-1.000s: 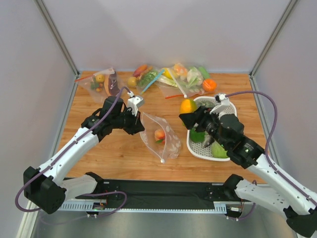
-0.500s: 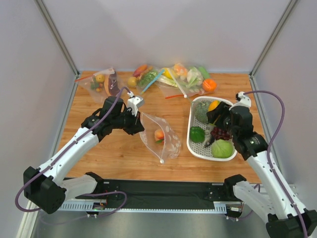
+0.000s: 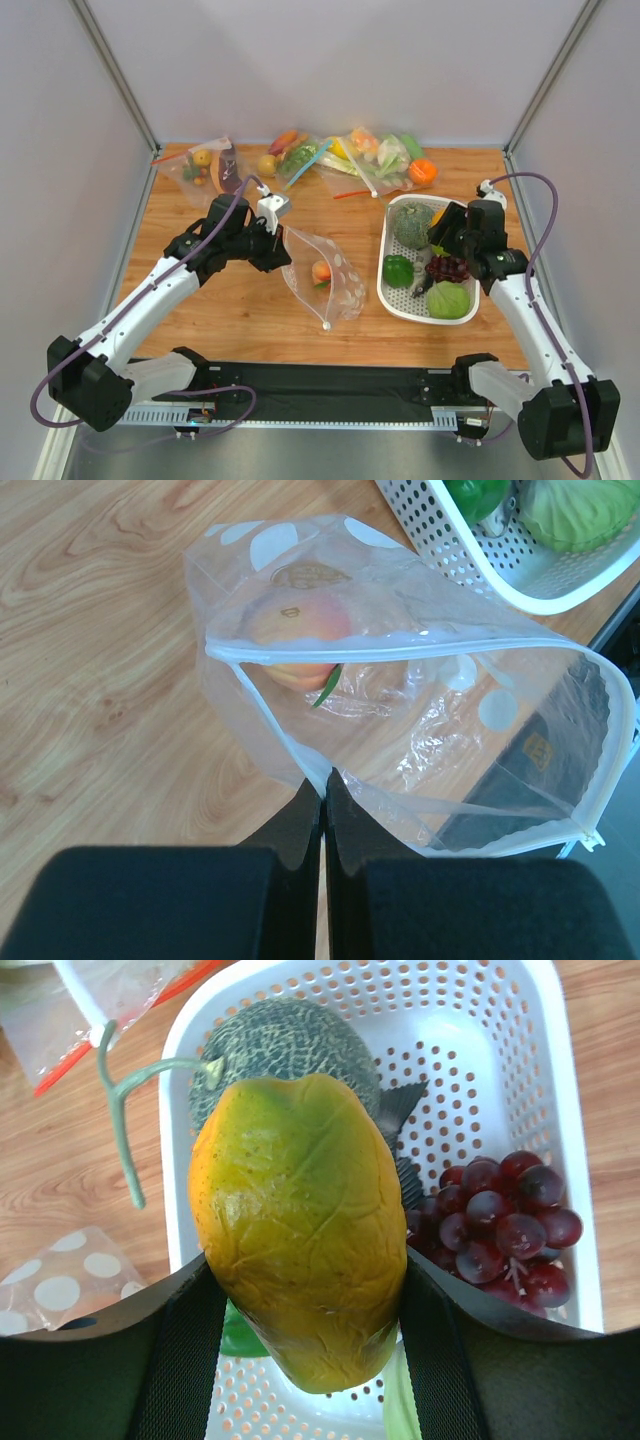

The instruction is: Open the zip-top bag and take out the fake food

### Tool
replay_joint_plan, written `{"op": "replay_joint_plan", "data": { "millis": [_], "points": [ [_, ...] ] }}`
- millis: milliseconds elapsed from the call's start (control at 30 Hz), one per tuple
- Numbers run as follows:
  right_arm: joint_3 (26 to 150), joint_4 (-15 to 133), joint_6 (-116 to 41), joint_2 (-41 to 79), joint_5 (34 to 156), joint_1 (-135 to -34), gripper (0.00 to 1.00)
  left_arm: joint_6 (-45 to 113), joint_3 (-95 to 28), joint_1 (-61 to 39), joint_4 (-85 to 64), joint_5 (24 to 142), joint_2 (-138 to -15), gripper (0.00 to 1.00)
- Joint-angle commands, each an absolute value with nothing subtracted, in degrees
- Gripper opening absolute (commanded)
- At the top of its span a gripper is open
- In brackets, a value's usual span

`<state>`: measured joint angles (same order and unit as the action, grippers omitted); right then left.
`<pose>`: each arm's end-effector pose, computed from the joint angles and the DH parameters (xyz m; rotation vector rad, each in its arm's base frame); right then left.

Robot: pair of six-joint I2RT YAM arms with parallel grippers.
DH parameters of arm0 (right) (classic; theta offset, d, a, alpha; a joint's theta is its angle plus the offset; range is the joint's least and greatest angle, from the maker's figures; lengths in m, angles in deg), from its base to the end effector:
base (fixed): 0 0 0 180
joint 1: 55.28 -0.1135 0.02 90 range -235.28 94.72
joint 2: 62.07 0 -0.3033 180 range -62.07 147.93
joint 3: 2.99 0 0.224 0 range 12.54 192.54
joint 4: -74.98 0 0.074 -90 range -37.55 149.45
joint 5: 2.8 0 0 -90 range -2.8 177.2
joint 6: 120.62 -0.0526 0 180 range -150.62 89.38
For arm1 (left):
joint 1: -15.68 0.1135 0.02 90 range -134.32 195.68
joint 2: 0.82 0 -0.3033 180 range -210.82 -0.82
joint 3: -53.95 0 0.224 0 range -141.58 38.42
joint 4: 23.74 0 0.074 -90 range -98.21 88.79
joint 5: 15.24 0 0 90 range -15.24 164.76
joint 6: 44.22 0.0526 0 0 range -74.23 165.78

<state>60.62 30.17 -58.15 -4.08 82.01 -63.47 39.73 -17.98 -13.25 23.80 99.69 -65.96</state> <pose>0.1789 0.0209 0.3128 0.4278 2.2210 0.2318 0.1705 -0.1196 0.3357 0.6913 2.2298 -0.8096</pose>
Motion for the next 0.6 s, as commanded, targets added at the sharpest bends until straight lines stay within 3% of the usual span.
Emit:
{"op": "replay_joint_plan", "data": {
  "millis": [0,567],
  "points": [
    [63.6,33.2,-56.0,-1.9,83.7,-61.0,0.45,40.5,-19.9,-13.6,23.3,99.6,-64.5,0.00],
    [71.2,36.9,-51.3,13.5,82.5,-57.0,0.47,40.8,-19.9,-13.6,23.5,99.5,-64.3,0.00]
  ]
}}
